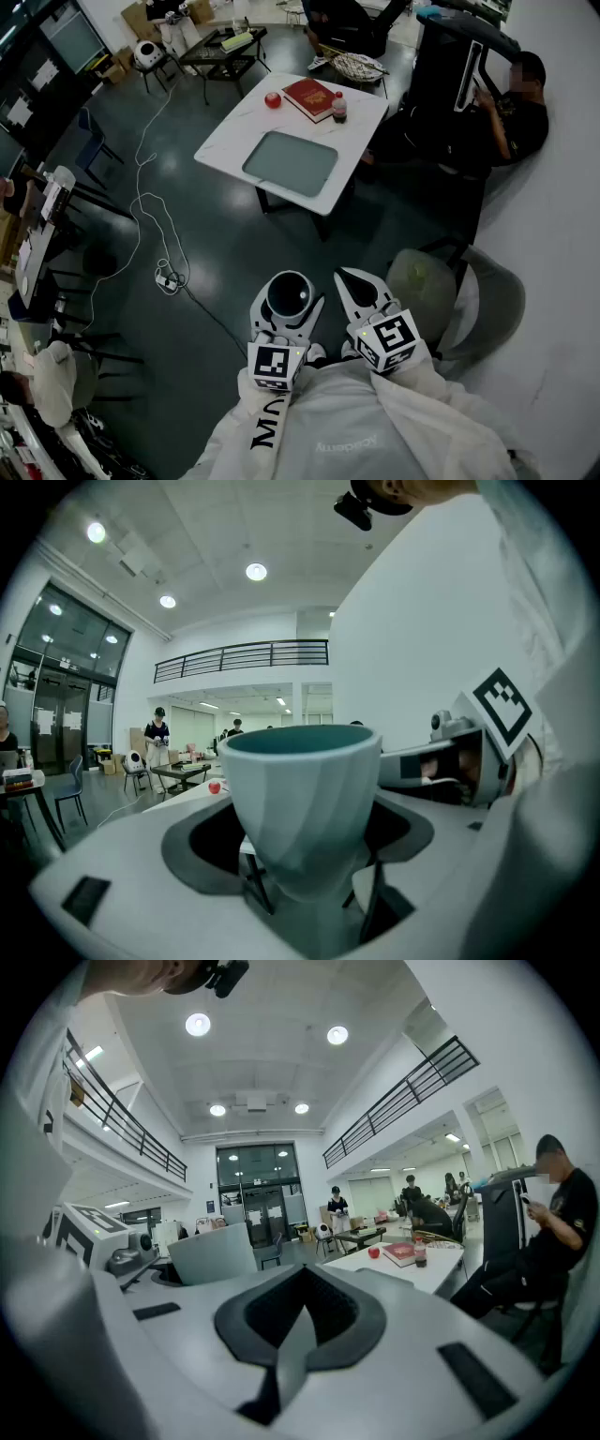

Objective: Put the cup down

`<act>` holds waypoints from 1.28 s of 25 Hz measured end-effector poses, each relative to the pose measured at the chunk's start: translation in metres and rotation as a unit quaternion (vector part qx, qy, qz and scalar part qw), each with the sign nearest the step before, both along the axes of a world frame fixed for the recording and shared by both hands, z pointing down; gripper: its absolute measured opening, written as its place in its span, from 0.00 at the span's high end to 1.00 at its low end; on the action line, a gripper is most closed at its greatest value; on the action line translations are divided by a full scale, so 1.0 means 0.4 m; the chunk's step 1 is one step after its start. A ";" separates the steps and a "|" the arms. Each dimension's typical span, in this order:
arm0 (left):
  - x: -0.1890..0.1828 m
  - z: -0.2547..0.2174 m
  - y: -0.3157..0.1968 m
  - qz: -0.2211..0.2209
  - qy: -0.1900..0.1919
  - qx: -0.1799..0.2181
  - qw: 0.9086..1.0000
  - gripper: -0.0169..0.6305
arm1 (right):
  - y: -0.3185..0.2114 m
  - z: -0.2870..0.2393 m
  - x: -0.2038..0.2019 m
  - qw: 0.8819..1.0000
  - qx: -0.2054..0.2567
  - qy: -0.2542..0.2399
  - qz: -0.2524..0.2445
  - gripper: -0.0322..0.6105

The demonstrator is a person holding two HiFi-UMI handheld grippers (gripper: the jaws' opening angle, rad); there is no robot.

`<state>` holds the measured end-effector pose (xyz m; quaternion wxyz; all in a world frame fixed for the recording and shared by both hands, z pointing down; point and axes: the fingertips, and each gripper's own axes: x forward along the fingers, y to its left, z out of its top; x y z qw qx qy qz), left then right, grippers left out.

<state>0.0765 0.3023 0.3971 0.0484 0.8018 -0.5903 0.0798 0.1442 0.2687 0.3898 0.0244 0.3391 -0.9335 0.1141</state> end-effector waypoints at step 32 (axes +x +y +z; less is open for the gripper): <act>0.089 0.018 -0.020 -0.036 -0.013 -0.002 0.999 0.38 | -0.033 0.049 0.116 0.999 -0.021 -0.014 -0.026 0.94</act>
